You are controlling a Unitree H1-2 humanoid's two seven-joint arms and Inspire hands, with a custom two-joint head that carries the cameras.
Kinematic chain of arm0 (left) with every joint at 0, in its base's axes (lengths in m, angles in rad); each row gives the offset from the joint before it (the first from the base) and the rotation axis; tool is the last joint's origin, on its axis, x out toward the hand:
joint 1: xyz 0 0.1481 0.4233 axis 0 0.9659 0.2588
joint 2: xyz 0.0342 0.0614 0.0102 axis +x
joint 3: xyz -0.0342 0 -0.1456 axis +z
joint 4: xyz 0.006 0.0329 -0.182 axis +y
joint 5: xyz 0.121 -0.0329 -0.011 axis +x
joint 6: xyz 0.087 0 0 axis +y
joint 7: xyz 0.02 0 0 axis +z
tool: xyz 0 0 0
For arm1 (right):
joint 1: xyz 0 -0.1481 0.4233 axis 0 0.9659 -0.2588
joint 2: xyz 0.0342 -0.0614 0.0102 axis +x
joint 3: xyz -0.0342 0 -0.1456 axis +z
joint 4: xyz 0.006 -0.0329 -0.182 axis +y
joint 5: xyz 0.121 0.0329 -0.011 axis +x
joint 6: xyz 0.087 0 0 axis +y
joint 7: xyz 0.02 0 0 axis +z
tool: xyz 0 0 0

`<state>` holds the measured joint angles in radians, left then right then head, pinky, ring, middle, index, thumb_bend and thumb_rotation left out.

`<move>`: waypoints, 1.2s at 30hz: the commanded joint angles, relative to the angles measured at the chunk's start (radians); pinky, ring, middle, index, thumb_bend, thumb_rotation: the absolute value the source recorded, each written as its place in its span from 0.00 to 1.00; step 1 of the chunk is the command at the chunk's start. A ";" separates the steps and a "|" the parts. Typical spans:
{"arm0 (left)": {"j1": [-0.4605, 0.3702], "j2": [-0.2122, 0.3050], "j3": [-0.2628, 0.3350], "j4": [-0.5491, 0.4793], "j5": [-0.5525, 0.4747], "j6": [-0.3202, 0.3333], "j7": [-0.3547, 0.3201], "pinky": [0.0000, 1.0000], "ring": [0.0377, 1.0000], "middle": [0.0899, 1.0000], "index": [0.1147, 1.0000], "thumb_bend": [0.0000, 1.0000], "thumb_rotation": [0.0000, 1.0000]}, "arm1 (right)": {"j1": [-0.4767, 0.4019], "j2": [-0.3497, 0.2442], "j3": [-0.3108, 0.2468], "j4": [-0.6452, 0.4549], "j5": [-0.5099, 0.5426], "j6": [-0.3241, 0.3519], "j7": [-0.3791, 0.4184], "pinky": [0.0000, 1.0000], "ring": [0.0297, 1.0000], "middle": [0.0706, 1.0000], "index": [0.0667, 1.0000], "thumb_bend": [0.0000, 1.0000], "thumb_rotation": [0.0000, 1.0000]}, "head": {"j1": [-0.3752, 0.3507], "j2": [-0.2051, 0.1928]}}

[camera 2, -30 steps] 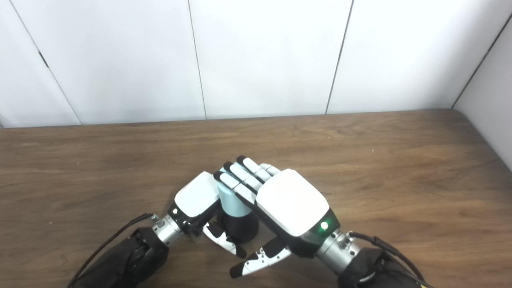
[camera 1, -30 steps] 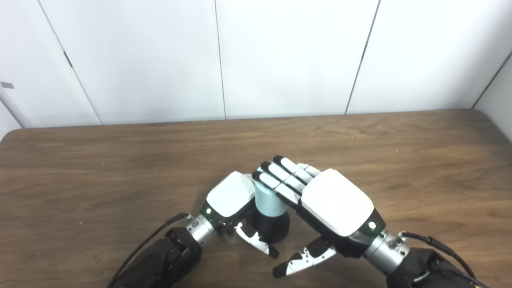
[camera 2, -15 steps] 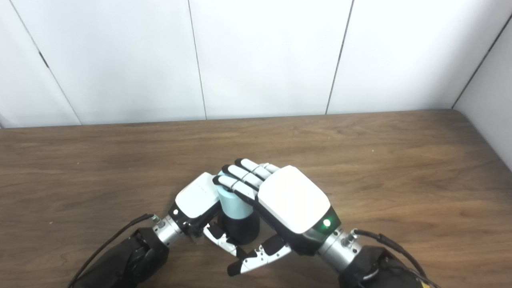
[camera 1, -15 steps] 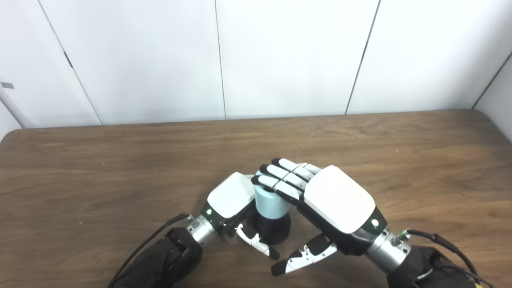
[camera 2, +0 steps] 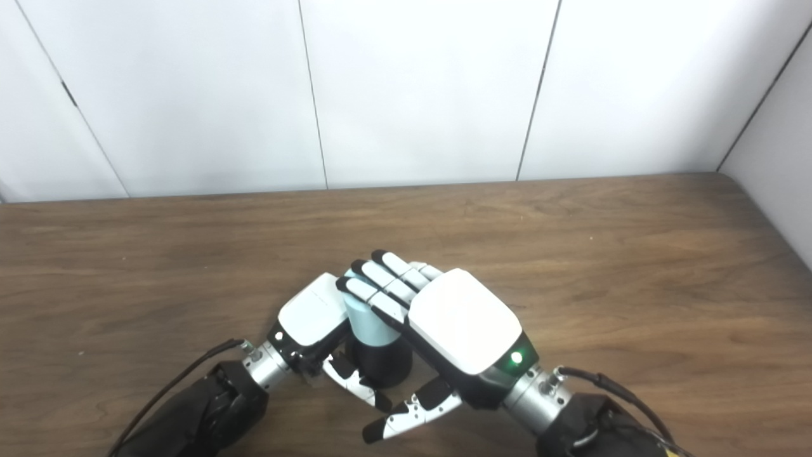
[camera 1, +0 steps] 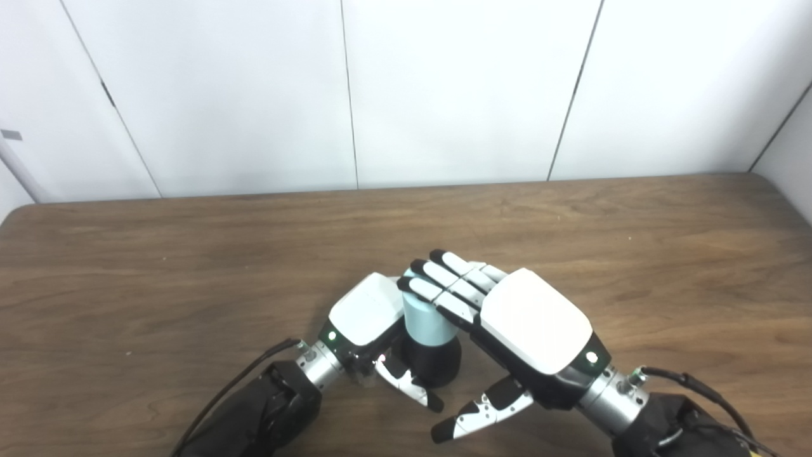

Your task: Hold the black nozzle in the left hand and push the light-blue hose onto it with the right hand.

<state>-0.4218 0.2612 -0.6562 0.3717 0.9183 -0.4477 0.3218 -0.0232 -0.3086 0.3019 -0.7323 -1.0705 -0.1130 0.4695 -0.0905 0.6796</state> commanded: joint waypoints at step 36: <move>0.302 -0.090 -0.092 0.146 -0.086 -0.022 0.103 0.58 0.42 0.41 0.46 0.50 0.00 | 0.120 -0.069 0.117 0.101 -0.072 0.002 0.225 0.89 0.98 0.98 0.94 0.80 1.00 | 0.002 0.003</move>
<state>-0.4190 0.2619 -0.6533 0.3711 0.9181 -0.4471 0.3206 -0.0065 -0.3087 0.3363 -0.7331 -1.1283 -0.0886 0.4744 -0.0874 0.6826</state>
